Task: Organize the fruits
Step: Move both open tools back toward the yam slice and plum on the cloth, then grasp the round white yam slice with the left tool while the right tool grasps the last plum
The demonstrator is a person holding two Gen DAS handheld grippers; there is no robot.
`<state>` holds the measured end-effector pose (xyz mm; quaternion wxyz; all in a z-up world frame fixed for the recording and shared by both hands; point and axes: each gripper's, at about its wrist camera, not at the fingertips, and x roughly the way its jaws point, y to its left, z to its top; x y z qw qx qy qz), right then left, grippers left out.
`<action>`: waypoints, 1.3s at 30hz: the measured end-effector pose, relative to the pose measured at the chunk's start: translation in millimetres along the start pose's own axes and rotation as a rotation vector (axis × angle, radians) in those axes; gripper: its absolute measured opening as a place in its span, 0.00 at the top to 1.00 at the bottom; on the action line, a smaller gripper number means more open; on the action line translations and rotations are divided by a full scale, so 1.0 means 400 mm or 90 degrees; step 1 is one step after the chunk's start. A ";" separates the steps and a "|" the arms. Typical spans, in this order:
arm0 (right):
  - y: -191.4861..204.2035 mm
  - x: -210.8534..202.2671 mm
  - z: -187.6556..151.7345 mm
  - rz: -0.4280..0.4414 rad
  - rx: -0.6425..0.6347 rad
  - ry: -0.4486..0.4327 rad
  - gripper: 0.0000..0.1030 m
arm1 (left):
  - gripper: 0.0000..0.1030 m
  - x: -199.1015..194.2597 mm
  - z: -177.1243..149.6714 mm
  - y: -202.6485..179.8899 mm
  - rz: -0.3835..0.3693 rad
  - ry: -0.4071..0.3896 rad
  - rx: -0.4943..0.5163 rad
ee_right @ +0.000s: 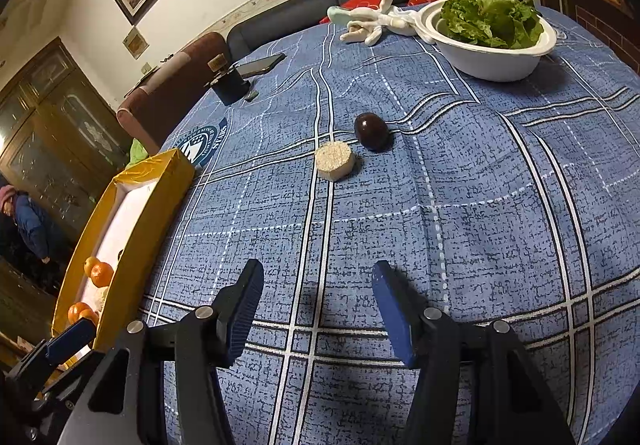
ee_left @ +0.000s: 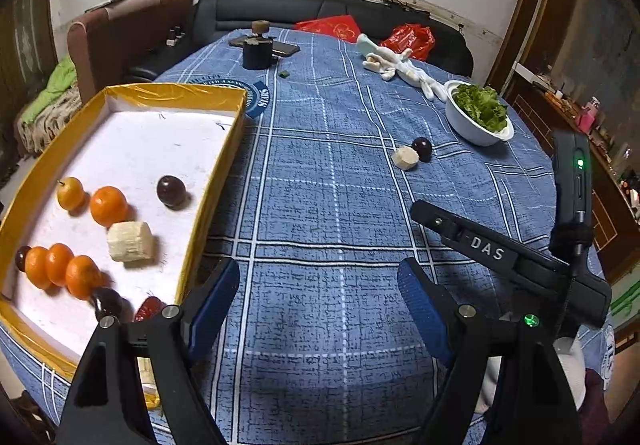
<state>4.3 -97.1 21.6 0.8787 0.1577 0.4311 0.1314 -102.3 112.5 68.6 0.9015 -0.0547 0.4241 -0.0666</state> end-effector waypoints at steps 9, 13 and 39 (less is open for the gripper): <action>-0.001 0.000 0.000 -0.003 -0.007 -0.001 0.36 | 0.22 -0.011 0.000 0.011 -0.015 0.003 -0.017; 0.001 -0.006 -0.001 -0.016 -0.005 -0.005 0.36 | 0.22 -0.019 0.004 0.010 -0.017 -0.002 -0.017; -0.058 0.115 0.247 -0.096 -0.024 0.020 0.51 | 0.22 0.015 0.016 0.034 -0.040 0.004 -0.019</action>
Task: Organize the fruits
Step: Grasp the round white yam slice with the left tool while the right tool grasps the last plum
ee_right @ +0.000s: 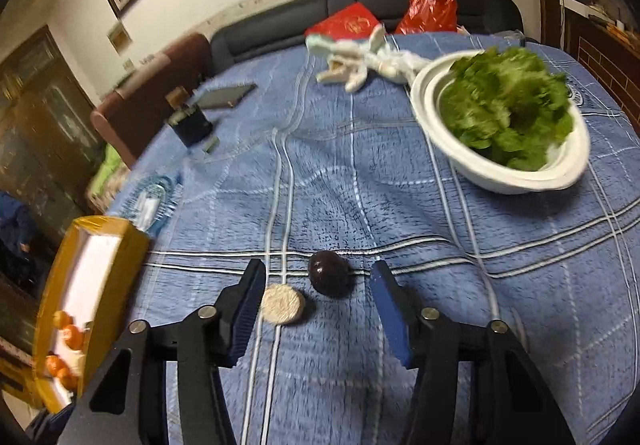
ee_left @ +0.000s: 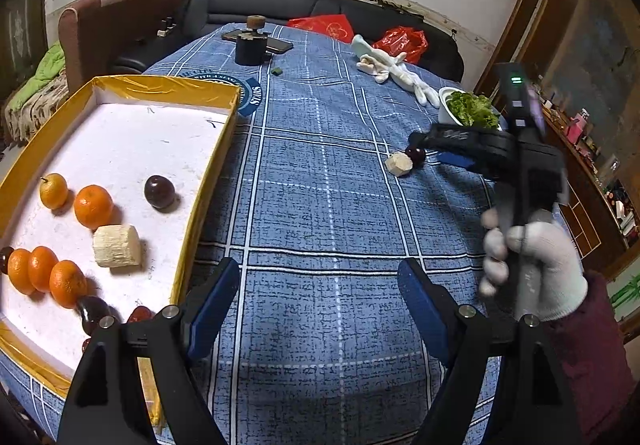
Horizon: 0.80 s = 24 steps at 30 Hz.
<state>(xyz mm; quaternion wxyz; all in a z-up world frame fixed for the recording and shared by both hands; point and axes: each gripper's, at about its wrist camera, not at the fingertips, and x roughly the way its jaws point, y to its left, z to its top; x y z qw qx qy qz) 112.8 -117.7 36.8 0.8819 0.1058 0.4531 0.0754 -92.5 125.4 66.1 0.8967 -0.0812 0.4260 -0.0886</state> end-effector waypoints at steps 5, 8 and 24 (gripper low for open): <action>-0.016 0.036 0.000 -0.005 0.023 0.011 0.72 | 0.22 0.004 0.012 -0.017 0.004 0.002 0.017; -0.039 0.007 -0.011 0.034 0.044 0.009 0.74 | 0.21 0.017 0.032 -0.043 -0.005 0.011 0.039; -0.148 -0.155 -0.141 0.133 0.101 -0.038 0.73 | 0.19 0.351 0.187 -0.229 0.024 0.055 0.163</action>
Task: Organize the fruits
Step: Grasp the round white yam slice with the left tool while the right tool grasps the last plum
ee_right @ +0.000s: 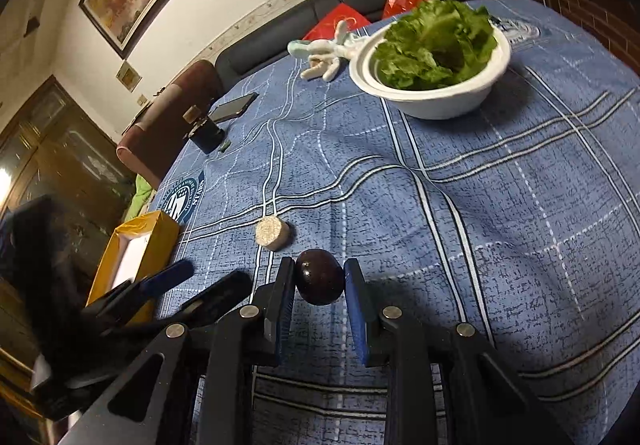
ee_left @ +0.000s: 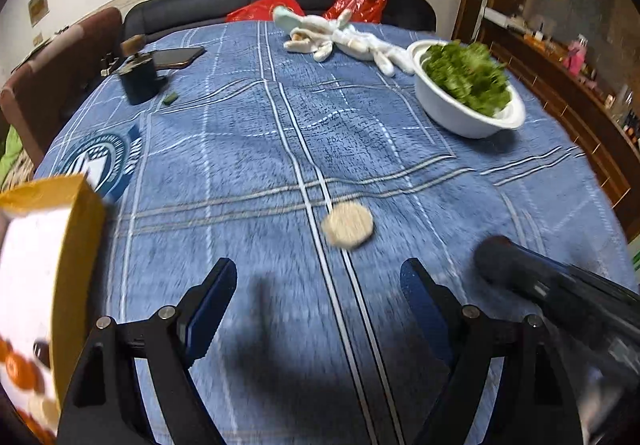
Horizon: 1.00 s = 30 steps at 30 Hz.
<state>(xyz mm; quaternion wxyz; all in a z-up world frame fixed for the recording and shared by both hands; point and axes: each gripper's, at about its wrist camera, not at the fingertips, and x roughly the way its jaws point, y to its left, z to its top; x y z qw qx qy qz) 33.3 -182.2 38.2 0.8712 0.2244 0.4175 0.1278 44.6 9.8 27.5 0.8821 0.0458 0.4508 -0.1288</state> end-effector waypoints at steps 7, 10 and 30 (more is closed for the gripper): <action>0.003 -0.015 -0.002 -0.007 -0.010 -0.008 0.72 | 0.30 0.085 0.038 -0.020 0.030 0.010 0.026; -0.001 -0.012 0.000 -0.006 -0.008 -0.007 0.72 | 0.51 0.080 0.041 -0.018 0.018 -0.001 0.014; 0.027 0.015 -0.023 -0.009 -0.039 0.011 0.72 | 0.71 -0.237 -0.111 0.178 -0.050 -0.074 -0.169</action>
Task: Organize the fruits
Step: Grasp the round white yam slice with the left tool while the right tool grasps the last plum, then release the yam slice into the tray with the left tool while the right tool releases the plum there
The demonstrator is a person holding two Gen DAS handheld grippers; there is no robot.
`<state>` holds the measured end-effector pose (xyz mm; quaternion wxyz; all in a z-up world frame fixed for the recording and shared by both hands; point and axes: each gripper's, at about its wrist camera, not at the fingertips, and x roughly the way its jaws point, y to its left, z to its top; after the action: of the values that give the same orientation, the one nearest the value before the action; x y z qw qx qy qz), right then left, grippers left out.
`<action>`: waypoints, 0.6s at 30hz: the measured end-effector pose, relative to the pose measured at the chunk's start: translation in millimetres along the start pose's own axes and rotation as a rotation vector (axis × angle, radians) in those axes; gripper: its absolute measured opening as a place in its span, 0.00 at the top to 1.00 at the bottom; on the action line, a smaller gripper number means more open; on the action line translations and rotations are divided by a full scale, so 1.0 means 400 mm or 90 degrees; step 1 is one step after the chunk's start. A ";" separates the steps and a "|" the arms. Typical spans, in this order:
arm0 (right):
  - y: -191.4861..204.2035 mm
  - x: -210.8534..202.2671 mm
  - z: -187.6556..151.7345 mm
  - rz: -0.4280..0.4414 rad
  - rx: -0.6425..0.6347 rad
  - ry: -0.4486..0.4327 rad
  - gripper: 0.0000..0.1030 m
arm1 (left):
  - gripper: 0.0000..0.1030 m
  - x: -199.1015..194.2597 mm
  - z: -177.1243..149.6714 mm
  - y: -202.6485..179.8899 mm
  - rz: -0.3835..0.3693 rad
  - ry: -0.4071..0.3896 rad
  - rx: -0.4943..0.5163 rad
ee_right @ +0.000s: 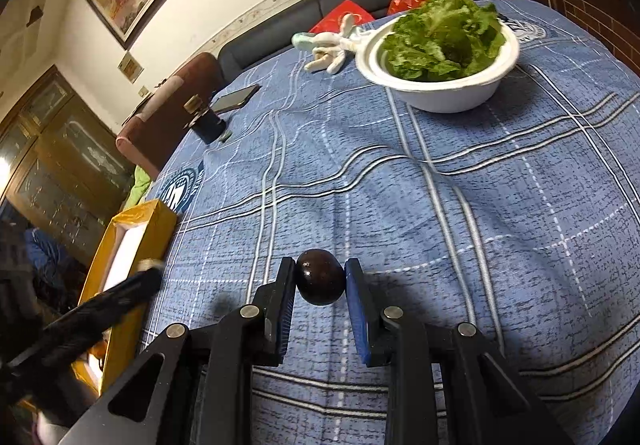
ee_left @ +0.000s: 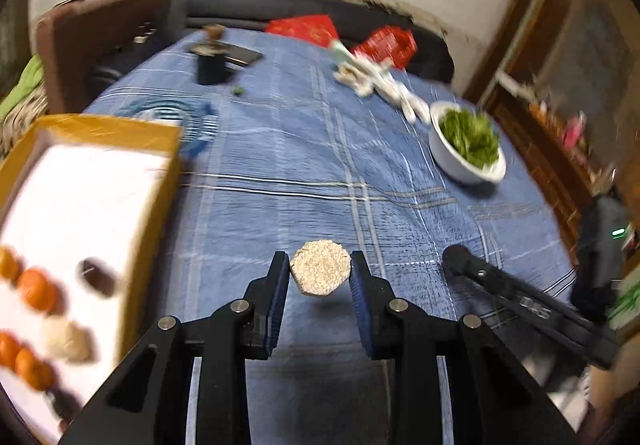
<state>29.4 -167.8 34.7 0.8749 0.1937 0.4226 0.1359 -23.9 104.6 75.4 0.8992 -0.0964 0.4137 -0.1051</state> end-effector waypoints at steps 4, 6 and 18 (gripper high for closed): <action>0.035 0.005 -0.020 -0.008 -0.029 0.000 0.72 | 0.71 -0.105 -0.030 0.104 0.013 -0.041 -0.061; 0.066 0.001 -0.038 -0.022 -0.051 -0.008 0.72 | 0.71 -0.142 -0.051 0.176 0.019 -0.051 -0.112; 0.410 0.007 -0.131 0.092 -0.162 0.048 0.72 | 0.71 -0.283 -0.160 0.514 0.155 -0.098 -0.281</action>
<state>-22.5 -9.4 77.5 0.8637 0.1060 0.4195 0.2584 -122.3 326.5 62.8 0.8911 -0.2475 0.3658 0.1040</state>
